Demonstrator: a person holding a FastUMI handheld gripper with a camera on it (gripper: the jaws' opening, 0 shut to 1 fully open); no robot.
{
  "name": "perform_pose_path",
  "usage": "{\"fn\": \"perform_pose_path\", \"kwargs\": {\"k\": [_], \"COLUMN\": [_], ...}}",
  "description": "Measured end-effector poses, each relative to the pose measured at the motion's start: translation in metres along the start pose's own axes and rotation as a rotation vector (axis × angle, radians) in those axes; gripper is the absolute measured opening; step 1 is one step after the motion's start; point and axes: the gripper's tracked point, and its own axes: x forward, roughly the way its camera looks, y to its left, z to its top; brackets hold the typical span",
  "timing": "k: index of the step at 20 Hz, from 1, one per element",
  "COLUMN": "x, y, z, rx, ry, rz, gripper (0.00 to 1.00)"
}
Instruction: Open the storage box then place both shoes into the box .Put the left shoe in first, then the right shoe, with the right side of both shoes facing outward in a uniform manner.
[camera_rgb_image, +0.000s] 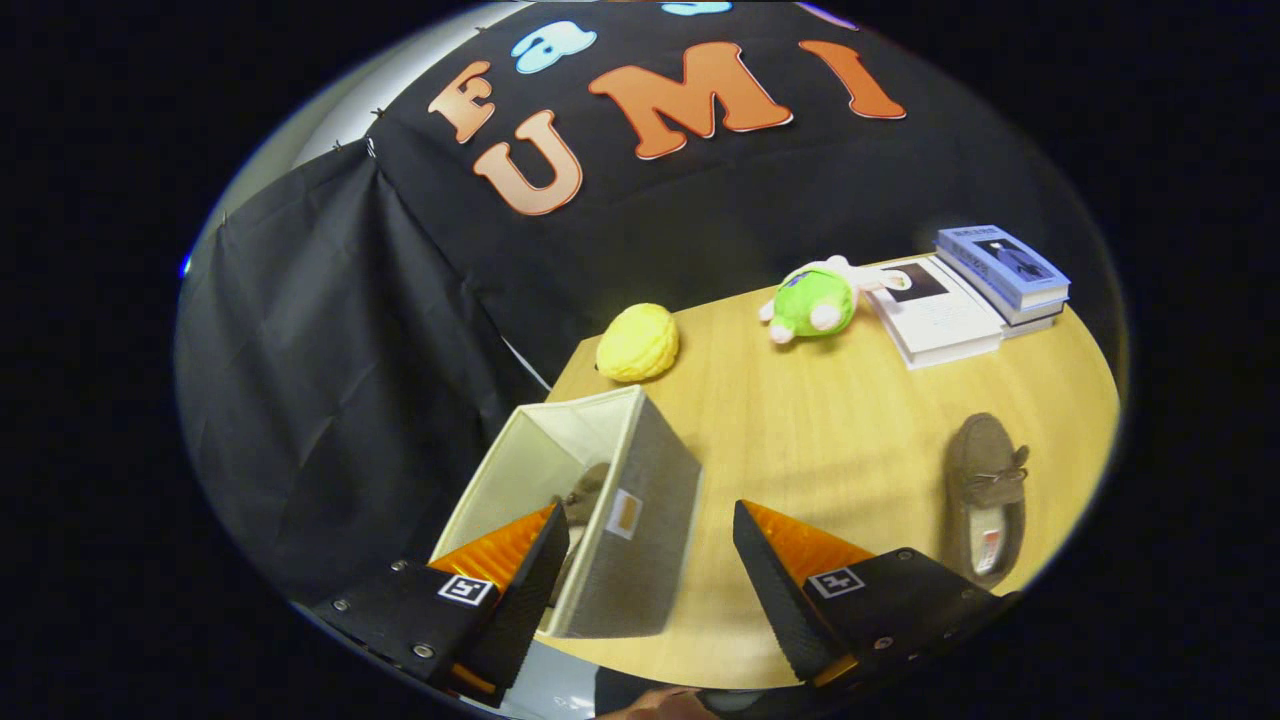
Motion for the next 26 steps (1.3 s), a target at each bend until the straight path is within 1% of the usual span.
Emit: {"fn": "perform_pose_path", "kwargs": {"k": [2,5,9,11,13,15,18,23,25,26], "x": [-0.008,-0.017,-0.031,-0.038,-0.044,-0.049,-0.047,-0.030,-0.020,-0.017], "y": [-0.032,-0.080,-0.148,-0.174,-0.198,-0.223,-0.245,-0.267,-0.277,-0.281], "z": [-0.013,-0.020,-0.023,-0.028,-0.032,-0.034,-0.045,-0.060,-0.064,-0.066], "rx": [0.023,0.084,0.135,0.172,0.183,0.171,0.158,0.193,0.204,0.210], "ry": [0.015,0.020,-0.011,-0.014,-0.016,-0.024,-0.003,0.051,0.073,0.079], "rz": [-0.032,-0.080,-0.190,-0.224,-0.266,-0.328,-0.378,-0.392,-0.407,-0.410], "gripper": [0.99,0.99,0.98,0.99,0.99,0.99,0.99,0.99,0.97,0.93]}}
